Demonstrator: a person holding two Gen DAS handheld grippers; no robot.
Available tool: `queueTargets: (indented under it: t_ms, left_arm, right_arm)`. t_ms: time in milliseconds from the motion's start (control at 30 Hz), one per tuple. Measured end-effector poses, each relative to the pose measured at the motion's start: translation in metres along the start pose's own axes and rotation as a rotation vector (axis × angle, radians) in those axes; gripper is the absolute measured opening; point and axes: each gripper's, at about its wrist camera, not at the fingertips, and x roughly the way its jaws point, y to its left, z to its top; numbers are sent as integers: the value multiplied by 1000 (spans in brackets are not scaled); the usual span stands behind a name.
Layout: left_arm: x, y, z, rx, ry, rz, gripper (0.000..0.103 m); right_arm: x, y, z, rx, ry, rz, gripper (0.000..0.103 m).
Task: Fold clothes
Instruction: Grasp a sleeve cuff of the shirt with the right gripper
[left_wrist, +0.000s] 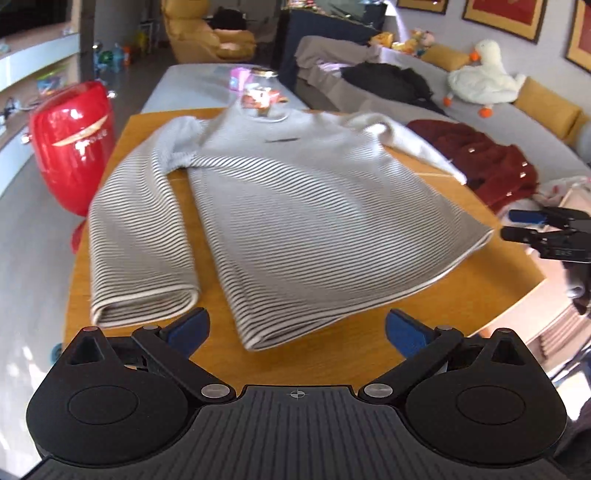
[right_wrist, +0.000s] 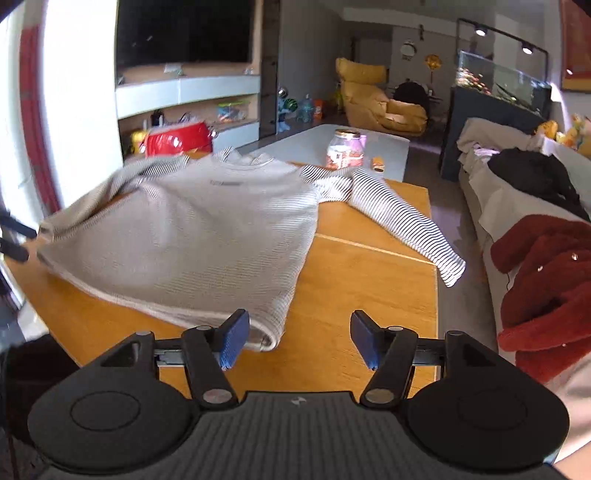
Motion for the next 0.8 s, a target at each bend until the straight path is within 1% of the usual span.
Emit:
queueTargets:
  t_ms: [67,100,133,167,233,333,400,500,533,633,700,733,767,800]
  left_arm:
    - [2,-6,11,-11,-38,-72,103]
    - [6,-9,18,-17,-56,-104,103]
    - [12,-11,26,-24,-73,-120,103]
    - [22,-15,34,-34,-86,-129,103]
    - [44,-23,49,-50,-101,-141,103]
    - [80,-29,69,-69,-107,-150,103]
    - [101,-28,80,-78,-107,-156,103]
    - [123,-23,93,-91,-115,-167,103]
    - [127,-20,98,-96,-124,-171,103]
    - [135,-10,111,-109,-165,-166,103]
    - [136,2,118,-137,-182,-142,103]
    - [137,7,120,-153,-186,-132,103]
    - [137,15,121,-174,-187,-128,103]
    - [137,21,121,-192,-186,-128,103]
  right_arm:
    - [6,-25,12,115,-27,-10,61]
    - [16,-41,16,174,-24,-20,60]
    - [27,-56,20,233,-22,-29,55]
    - [37,-72,23,293,-19,-39,45]
    - [57,-104,31,411,-14,-57,40]
    - [87,-147,37,565,-15,-90,40]
    - [106,-167,36,621,-15,-115,40]
    - [136,-182,31,665,-3,-145,40]
    - [148,-187,28,697,10,-146,40]
    - [173,-202,15,828,27,-101,40]
    - [178,-210,14,881,18,-55,33]
    - [178,-213,15,900,11,-31,26]
    - [177,-212,20,899,5,-11,14]
    - [171,-206,30,870,-10,5,10]
